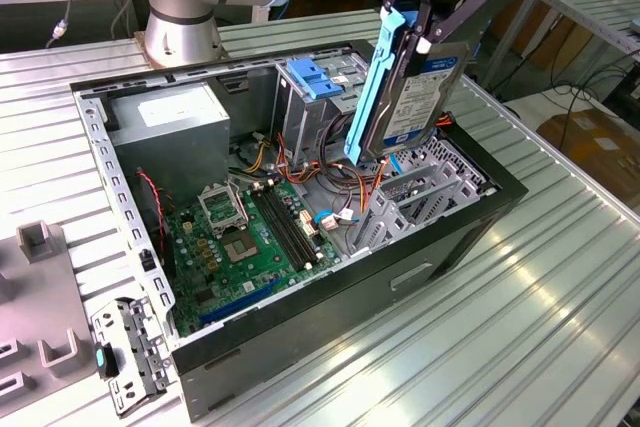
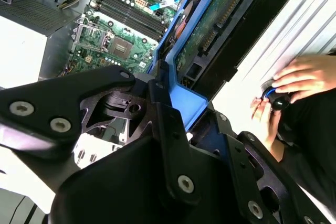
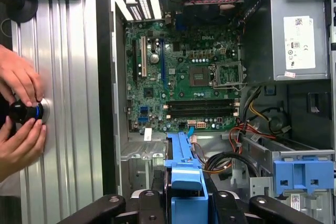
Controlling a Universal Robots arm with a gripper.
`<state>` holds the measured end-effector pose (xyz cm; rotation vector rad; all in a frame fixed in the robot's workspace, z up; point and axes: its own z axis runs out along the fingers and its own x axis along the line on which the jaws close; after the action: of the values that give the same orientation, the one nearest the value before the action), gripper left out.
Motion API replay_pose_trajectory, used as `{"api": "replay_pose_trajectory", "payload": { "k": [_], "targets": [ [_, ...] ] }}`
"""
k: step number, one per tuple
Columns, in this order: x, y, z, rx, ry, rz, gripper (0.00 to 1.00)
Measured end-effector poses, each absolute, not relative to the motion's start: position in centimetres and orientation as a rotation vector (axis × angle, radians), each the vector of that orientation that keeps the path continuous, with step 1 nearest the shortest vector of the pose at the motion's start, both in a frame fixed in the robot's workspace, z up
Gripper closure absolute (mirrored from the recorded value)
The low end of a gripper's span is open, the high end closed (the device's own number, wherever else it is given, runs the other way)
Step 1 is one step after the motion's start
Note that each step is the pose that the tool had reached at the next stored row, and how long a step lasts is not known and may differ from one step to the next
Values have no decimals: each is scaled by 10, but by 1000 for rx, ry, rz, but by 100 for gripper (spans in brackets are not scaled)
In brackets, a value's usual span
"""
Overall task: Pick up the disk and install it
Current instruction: 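Insert the disk into the insertion slot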
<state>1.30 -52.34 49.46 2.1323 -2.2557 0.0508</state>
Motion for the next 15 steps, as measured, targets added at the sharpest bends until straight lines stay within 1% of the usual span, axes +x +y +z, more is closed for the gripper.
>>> {"api": "replay_pose_trajectory", "payload": {
  "k": [6,15],
  "targets": [
    [17,-529,487,2134,-2257,53,63],
    [50,-531,479,2140,-2259,58,63]
  ]
}}
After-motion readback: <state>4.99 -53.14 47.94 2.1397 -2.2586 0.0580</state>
